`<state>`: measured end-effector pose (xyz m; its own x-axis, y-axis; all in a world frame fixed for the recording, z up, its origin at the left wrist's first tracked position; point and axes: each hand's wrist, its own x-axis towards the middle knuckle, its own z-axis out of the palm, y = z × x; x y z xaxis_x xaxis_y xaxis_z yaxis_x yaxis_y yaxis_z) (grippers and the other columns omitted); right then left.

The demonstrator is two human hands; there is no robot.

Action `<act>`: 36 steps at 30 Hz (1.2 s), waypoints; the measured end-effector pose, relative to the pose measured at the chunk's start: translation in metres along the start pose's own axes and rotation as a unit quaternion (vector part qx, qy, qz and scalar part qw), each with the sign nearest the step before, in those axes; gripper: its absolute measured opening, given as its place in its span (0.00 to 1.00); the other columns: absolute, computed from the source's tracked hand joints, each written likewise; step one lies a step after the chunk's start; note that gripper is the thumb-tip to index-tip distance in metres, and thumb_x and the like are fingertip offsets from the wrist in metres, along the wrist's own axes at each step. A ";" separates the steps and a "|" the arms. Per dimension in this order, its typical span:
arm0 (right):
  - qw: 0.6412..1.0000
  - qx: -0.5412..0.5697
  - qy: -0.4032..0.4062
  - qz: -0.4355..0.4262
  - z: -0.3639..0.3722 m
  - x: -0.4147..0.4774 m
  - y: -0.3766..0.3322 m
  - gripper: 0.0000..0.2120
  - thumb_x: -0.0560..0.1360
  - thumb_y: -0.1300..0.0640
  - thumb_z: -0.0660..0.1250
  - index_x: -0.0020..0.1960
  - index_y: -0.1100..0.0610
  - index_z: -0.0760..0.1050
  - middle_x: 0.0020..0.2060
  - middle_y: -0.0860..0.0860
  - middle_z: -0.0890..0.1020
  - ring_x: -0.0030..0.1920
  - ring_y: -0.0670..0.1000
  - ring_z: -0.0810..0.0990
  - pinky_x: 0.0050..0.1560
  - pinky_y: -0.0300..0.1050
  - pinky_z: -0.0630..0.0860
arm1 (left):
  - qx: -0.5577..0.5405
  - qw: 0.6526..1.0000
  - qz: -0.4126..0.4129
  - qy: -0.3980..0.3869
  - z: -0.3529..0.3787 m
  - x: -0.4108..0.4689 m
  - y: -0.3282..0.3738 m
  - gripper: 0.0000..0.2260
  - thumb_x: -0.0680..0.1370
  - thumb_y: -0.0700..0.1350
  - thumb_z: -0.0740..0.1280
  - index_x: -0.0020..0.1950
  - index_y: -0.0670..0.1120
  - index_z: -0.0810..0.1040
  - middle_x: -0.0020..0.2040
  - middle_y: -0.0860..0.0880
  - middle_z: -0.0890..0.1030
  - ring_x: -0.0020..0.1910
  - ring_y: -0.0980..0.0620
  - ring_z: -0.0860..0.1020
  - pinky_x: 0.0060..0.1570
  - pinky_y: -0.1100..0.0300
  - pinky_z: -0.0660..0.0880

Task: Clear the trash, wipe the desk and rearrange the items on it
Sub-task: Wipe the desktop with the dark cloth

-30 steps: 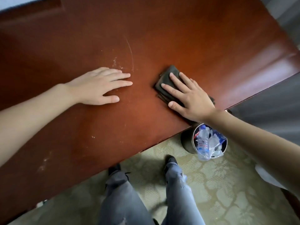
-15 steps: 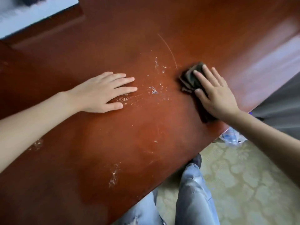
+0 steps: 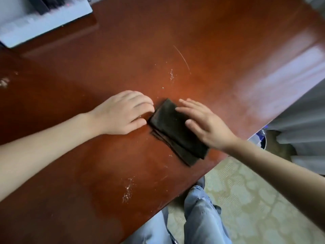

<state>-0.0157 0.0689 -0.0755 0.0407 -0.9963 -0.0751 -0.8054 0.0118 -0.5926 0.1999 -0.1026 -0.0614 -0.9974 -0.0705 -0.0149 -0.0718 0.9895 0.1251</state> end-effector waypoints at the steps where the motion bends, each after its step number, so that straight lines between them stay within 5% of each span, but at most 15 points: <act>1: 0.998 -0.016 0.063 0.021 -0.015 0.000 0.016 0.19 0.78 0.51 0.55 0.64 0.57 0.73 0.67 0.54 0.72 0.69 0.55 0.67 0.69 0.42 0.57 | -0.010 0.999 0.039 0.010 0.003 0.006 0.013 0.17 0.76 0.53 0.57 0.62 0.48 0.73 0.61 0.45 0.76 0.61 0.44 0.73 0.64 0.50 0.66; 4: 0.972 -0.130 0.164 0.110 -0.049 -0.001 0.073 0.20 0.76 0.54 0.54 0.64 0.57 0.72 0.64 0.57 0.74 0.64 0.61 0.69 0.67 0.49 0.62 | 0.023 0.988 0.146 -0.049 0.021 0.035 0.039 0.23 0.77 0.58 0.53 0.71 0.57 0.64 0.71 0.47 0.68 0.69 0.39 0.65 0.68 0.45 0.57; 10: 0.959 -0.196 0.101 0.180 -0.048 0.012 0.123 0.28 0.74 0.46 0.47 0.73 0.50 0.61 0.73 0.54 0.64 0.73 0.59 0.59 0.71 0.59 0.56 | 0.101 0.976 0.178 -0.074 0.034 0.098 0.033 0.21 0.79 0.55 0.48 0.73 0.61 0.59 0.72 0.46 0.67 0.68 0.39 0.68 0.61 0.39 0.67; 14: 0.954 -0.197 0.128 0.187 -0.042 0.014 0.124 0.26 0.76 0.47 0.48 0.72 0.49 0.62 0.73 0.52 0.63 0.73 0.57 0.59 0.70 0.58 0.54 | 0.021 0.983 0.168 -0.068 0.015 0.133 0.016 0.19 0.78 0.54 0.54 0.66 0.55 0.72 0.63 0.46 0.76 0.56 0.42 0.75 0.49 0.48 0.73; 18: 0.954 -0.192 0.138 0.185 -0.041 0.015 0.122 0.26 0.75 0.47 0.47 0.71 0.50 0.64 0.72 0.53 0.65 0.72 0.58 0.60 0.70 0.59 0.55 | -0.063 0.963 0.233 -0.119 0.010 0.127 0.021 0.25 0.73 0.54 0.66 0.70 0.55 0.67 0.57 0.48 0.76 0.49 0.48 0.74 0.42 0.55 0.74; 22: 0.954 -0.192 0.137 0.184 -0.042 0.015 0.122 0.26 0.75 0.47 0.48 0.71 0.51 0.64 0.72 0.53 0.65 0.72 0.59 0.61 0.70 0.60 0.56 | -0.230 0.959 0.117 -0.117 -0.012 0.122 0.023 0.15 0.74 0.43 0.66 0.60 0.51 0.77 0.50 0.53 0.81 0.49 0.53 0.77 0.50 0.56 0.72; 26: 0.958 -0.177 0.127 0.186 -0.045 0.015 0.119 0.28 0.74 0.46 0.47 0.71 0.53 0.64 0.72 0.55 0.65 0.72 0.60 0.60 0.69 0.61 0.56 | -0.329 0.944 -0.004 0.008 -0.058 0.127 0.009 0.12 0.71 0.43 0.66 0.54 0.47 0.82 0.45 0.55 0.83 0.42 0.64 0.78 0.45 0.70 0.71; 29: 0.956 -0.182 0.128 0.189 -0.046 0.016 0.117 0.28 0.74 0.46 0.46 0.70 0.55 0.66 0.71 0.56 0.67 0.71 0.61 0.62 0.68 0.61 0.57 | -0.371 0.927 -0.029 0.051 -0.096 0.124 -0.002 0.11 0.73 0.41 0.66 0.51 0.54 0.78 0.43 0.61 0.80 0.41 0.71 0.76 0.44 0.77 0.68; 36: 0.958 -0.180 0.113 0.193 -0.047 0.015 0.117 0.29 0.73 0.45 0.45 0.71 0.53 0.64 0.71 0.55 0.66 0.71 0.60 0.61 0.68 0.60 0.56 | -0.281 0.937 -0.068 -0.194 -0.078 0.123 0.001 0.10 0.76 0.41 0.66 0.46 0.58 0.77 0.42 0.54 0.81 0.42 0.61 0.77 0.41 0.68 0.69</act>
<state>-0.1374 0.0515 -0.1078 -0.3979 -0.9168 -0.0342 -0.8877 0.3942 -0.2379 0.0764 -0.1200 0.0145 -0.9093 -0.0312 -0.4150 -0.2980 0.7447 0.5971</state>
